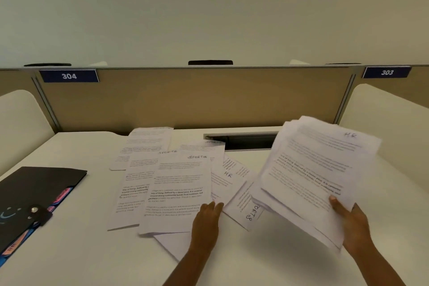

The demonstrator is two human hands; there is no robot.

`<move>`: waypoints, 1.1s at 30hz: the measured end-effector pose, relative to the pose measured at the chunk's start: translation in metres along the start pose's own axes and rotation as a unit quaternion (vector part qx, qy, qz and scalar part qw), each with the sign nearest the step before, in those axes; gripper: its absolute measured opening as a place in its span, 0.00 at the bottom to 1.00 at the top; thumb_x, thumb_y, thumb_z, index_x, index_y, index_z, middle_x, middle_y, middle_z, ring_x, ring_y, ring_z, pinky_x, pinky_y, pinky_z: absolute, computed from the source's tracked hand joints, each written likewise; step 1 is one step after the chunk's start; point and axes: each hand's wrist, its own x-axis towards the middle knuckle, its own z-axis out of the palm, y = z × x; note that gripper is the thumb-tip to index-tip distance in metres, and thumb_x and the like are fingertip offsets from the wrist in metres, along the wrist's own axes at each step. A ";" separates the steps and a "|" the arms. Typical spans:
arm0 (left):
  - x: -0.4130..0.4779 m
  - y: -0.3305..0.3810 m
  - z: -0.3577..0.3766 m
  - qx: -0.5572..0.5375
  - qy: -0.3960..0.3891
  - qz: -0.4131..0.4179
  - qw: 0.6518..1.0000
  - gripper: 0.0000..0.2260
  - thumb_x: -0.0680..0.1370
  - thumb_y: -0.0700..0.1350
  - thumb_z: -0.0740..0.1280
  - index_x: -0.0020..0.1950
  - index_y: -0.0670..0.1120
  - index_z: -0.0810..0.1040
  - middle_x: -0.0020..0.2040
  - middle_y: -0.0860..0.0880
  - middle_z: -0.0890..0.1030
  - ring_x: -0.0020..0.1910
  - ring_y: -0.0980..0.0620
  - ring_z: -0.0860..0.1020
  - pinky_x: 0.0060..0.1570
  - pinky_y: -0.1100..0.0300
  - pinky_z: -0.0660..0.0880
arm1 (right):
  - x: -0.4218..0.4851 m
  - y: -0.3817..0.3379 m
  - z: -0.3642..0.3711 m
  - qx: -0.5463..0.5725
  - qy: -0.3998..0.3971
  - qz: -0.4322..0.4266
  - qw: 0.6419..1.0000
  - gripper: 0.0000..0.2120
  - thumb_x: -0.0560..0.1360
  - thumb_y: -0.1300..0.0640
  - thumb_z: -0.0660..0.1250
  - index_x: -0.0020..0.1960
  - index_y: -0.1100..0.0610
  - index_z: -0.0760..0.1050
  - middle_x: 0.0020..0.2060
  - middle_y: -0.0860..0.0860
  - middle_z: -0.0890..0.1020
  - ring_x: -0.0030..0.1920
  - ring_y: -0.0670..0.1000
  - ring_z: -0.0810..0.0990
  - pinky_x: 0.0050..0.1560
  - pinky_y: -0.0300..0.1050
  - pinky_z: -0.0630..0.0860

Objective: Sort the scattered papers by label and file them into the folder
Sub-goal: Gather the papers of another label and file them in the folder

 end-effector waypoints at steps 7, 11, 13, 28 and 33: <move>0.005 -0.024 0.005 -0.020 0.026 -0.043 0.999 0.23 0.47 0.36 0.82 0.39 0.49 0.82 0.36 0.52 0.82 0.30 0.53 0.80 0.26 0.68 0.75 | 0.003 0.036 0.013 -0.049 -0.022 0.062 0.997 0.18 0.73 0.60 0.67 0.61 0.63 0.71 0.57 0.62 0.78 0.43 0.57 0.77 0.53 0.53 0.73; 0.006 -0.037 0.003 -0.006 0.049 -0.068 0.996 0.18 0.50 0.31 0.80 0.33 0.46 0.81 0.34 0.51 0.81 0.29 0.53 0.78 0.22 0.68 0.73 | 0.008 0.049 0.014 -0.096 -0.039 0.085 0.991 0.14 0.74 0.62 0.65 0.59 0.63 0.72 0.53 0.61 0.79 0.42 0.55 0.79 0.44 0.47 0.76; 0.006 -0.039 0.000 0.012 0.057 -0.073 0.996 0.18 0.48 0.29 0.79 0.31 0.43 0.81 0.35 0.47 0.82 0.29 0.50 0.78 0.20 0.65 0.74 | 0.011 0.052 0.013 -0.110 -0.041 0.084 0.990 0.12 0.74 0.63 0.65 0.57 0.62 0.73 0.51 0.59 0.79 0.42 0.55 0.79 0.42 0.46 0.75; 0.010 -0.023 -0.001 0.170 -0.027 -0.018 0.985 0.13 0.51 0.41 0.80 0.27 0.42 0.77 0.32 0.42 0.81 0.34 0.43 0.81 0.26 0.56 0.75 | 0.009 0.070 0.010 -0.250 -0.062 0.002 0.966 0.10 0.75 0.59 0.64 0.56 0.58 0.73 0.49 0.57 0.81 0.44 0.54 0.80 0.50 0.50 0.76; 0.019 -0.020 -0.009 0.127 0.014 -0.004 0.992 0.18 0.45 0.34 0.81 0.24 0.42 0.74 0.21 0.47 0.73 0.18 0.54 0.69 0.18 0.68 0.64 | 0.011 0.071 0.010 -0.231 -0.065 0.013 0.971 0.11 0.75 0.60 0.64 0.57 0.59 0.73 0.51 0.59 0.81 0.45 0.56 0.80 0.47 0.48 0.77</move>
